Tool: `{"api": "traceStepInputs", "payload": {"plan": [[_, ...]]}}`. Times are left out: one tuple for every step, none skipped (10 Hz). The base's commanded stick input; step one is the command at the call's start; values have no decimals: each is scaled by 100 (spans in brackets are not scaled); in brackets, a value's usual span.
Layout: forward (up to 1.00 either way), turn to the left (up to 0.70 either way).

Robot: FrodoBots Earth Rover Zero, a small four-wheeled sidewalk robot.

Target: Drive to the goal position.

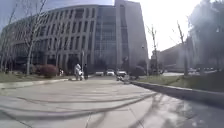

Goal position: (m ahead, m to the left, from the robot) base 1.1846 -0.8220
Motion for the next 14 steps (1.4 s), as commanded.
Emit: {"api": "traceStepInputs", "payload": {"plan": [[70,35],[70,35],[70,35],[70,35],[70,35],[70,35],[70,35],[70,35],[70,35],[70,35],[70,35],[70,35],[70,35],[70,35]]}}
